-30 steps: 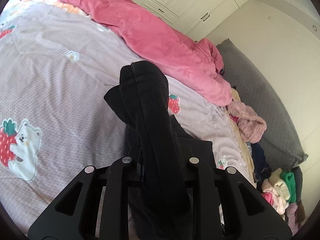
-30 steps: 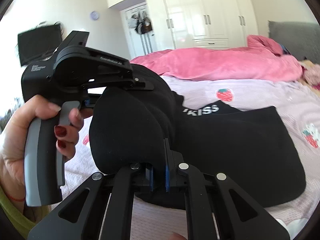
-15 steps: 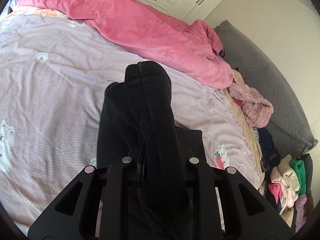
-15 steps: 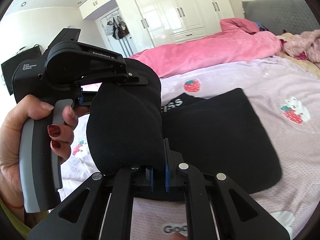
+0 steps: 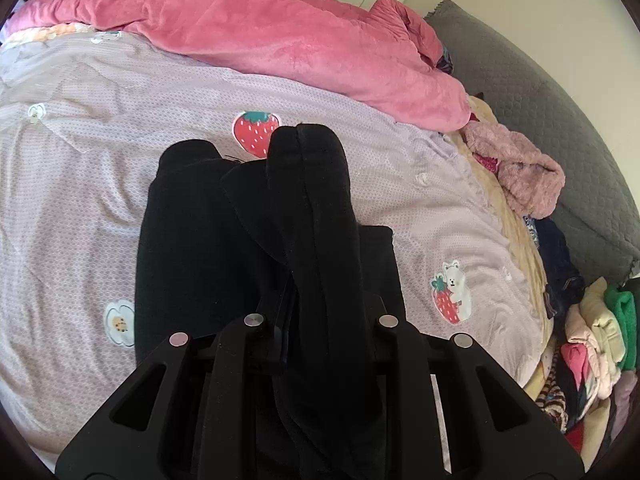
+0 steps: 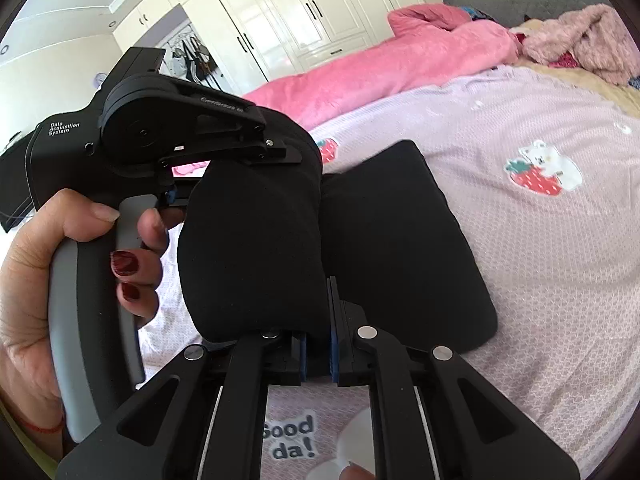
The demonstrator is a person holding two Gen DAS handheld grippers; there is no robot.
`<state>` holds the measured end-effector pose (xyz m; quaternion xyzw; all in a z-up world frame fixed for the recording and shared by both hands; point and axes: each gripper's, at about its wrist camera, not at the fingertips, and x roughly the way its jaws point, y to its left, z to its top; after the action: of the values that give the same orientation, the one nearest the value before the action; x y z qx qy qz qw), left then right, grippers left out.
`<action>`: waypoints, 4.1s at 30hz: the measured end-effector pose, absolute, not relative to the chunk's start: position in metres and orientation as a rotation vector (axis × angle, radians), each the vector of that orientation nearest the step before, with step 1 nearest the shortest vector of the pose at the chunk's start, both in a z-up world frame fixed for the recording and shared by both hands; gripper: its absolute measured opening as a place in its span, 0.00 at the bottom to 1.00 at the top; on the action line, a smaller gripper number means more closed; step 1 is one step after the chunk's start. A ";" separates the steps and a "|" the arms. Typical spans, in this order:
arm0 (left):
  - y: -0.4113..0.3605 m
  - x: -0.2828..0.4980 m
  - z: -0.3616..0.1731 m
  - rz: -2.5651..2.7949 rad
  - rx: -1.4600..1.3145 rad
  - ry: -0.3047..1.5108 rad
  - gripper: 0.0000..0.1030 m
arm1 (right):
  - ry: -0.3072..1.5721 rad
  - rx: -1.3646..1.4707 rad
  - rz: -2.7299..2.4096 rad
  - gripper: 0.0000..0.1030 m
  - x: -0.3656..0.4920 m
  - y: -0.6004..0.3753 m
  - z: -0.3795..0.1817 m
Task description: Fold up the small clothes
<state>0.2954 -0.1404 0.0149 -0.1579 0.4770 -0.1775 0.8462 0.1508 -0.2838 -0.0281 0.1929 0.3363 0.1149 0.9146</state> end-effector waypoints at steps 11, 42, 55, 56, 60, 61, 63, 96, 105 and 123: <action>-0.154 0.297 0.007 -0.360 -0.287 1.015 0.30 | 0.728 0.405 0.224 0.07 0.156 -0.286 -0.035; -0.096 0.262 0.035 -0.337 -0.282 0.898 0.68 | 0.733 0.562 0.108 0.55 0.127 -0.336 -0.042; -0.091 0.229 -0.027 -0.301 -0.157 0.950 0.67 | 0.662 0.479 0.110 0.26 0.172 -0.355 0.003; -0.092 0.227 -0.027 -0.299 -0.146 0.941 0.67 | 0.688 0.471 0.119 0.26 0.184 -0.352 0.002; -0.093 0.226 -0.029 -0.300 -0.133 0.928 0.67 | 0.790 0.532 0.194 0.28 0.230 -0.346 -0.015; -0.092 0.226 -0.029 -0.304 -0.133 0.927 0.67 | 0.816 0.531 0.183 0.28 0.238 -0.344 -0.021; -0.092 0.225 -0.029 -0.307 -0.132 0.923 0.67 | 0.856 0.536 0.152 0.31 0.250 -0.344 -0.032; -0.091 0.209 -0.034 -0.327 -0.181 0.902 0.70 | 0.596 0.245 0.120 0.21 0.192 -0.348 0.003; -0.091 0.194 -0.036 -0.333 -0.166 0.914 0.70 | 0.715 0.175 0.112 0.24 0.181 -0.319 -0.017; -0.077 0.147 -0.013 -0.286 -0.092 0.852 0.91 | 0.541 0.160 0.092 0.93 0.097 -0.325 0.012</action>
<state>0.1471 -0.0768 -0.0129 -0.0447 0.4117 -0.1380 0.8997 0.0969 -0.3250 0.0119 0.0788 0.2668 0.0456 0.9594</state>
